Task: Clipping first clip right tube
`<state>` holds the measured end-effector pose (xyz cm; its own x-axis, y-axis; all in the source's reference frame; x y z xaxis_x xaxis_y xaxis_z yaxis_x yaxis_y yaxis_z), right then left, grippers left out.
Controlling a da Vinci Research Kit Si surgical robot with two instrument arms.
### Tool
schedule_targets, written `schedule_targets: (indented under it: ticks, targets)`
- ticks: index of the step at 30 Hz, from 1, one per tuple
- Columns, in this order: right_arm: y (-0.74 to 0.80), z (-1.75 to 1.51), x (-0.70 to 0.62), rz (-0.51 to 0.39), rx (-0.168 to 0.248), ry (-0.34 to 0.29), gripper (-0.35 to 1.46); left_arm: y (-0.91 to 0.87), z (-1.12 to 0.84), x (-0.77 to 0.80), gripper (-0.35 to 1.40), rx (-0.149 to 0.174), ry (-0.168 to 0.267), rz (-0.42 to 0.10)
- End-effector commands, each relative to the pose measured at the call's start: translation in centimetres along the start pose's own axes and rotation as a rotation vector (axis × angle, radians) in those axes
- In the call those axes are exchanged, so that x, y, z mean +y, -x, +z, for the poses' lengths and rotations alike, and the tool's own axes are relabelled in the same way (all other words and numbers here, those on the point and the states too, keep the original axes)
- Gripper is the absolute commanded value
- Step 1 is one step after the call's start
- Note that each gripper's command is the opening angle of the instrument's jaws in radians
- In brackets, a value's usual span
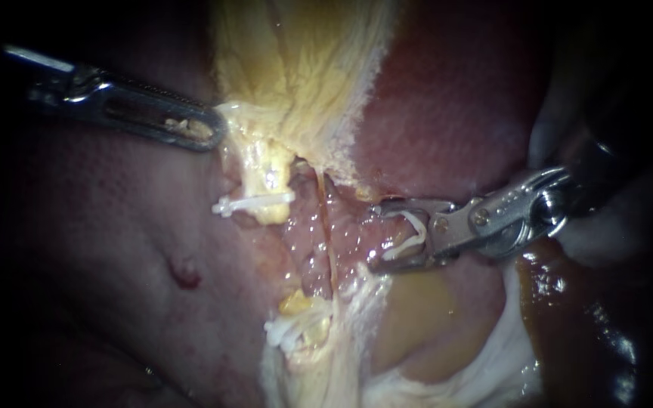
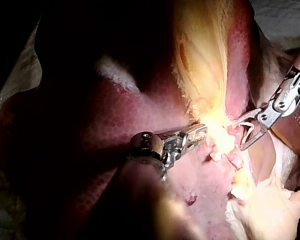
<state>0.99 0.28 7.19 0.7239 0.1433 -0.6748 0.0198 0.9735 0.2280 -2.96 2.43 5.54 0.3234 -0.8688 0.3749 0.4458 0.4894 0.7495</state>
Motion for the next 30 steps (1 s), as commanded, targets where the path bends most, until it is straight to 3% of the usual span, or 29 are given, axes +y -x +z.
schedule_targets:
  ticks: [1,9,15,20,30]
  targets:
    - [0.00,0.00,0.00,0.000,0.003,-0.002,0.50,0.00,0.00,0.00,-0.35,0.000,0.000,0.000]
    - [-0.01,-0.01,-0.01,0.001,0.007,-0.004,0.50,0.00,0.00,0.00,-0.35,0.000,0.000,0.000]
    - [-0.02,-0.02,-0.01,0.005,0.048,-0.035,0.50,0.00,0.00,0.00,-0.35,0.000,0.000,0.000]
    - [-0.04,-0.02,-0.02,0.040,0.113,-0.110,0.50,0.00,0.00,0.00,-0.35,0.000,0.000,0.000]
    - [-0.15,0.03,-0.06,0.164,0.246,-0.202,0.50,0.00,0.00,0.00,-0.35,0.000,0.000,0.000]
